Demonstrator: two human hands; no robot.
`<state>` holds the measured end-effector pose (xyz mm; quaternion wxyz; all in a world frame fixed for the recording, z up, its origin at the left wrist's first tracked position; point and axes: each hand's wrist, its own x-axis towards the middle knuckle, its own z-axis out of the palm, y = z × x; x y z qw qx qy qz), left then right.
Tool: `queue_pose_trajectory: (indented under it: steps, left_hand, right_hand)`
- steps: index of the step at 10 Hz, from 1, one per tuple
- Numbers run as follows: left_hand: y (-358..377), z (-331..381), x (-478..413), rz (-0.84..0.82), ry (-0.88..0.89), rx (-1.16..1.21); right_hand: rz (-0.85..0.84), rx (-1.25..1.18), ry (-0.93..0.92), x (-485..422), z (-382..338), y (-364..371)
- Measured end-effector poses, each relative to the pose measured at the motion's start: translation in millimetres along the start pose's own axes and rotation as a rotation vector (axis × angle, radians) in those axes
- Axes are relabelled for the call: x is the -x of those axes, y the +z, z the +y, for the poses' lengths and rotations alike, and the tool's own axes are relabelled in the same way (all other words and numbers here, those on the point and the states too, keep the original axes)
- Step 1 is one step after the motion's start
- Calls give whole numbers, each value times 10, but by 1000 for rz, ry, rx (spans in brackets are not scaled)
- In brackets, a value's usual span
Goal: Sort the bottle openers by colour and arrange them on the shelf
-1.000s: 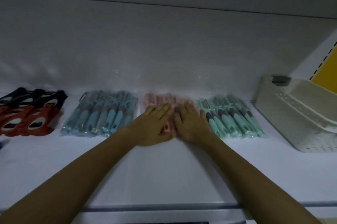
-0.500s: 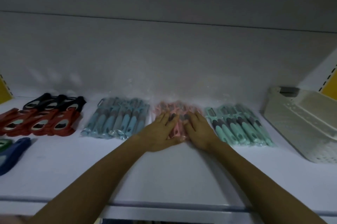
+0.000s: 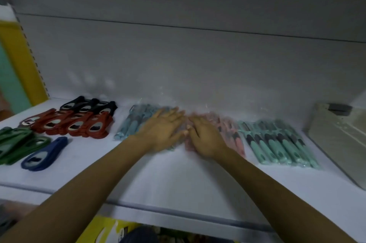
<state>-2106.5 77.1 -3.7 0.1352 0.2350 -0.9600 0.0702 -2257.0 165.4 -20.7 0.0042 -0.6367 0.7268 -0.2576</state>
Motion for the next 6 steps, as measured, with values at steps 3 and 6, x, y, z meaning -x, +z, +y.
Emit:
queue_pose_trajectory:
  steps: [3,6]
  left_hand:
    - [157,-764,488,-88,-65,-154]
    - [193,-817,541,-66,50,-238]
  right_hand:
    - [-191,151,14,-497,-659,652]
    - [18,-124,-2,-317,-654,487]
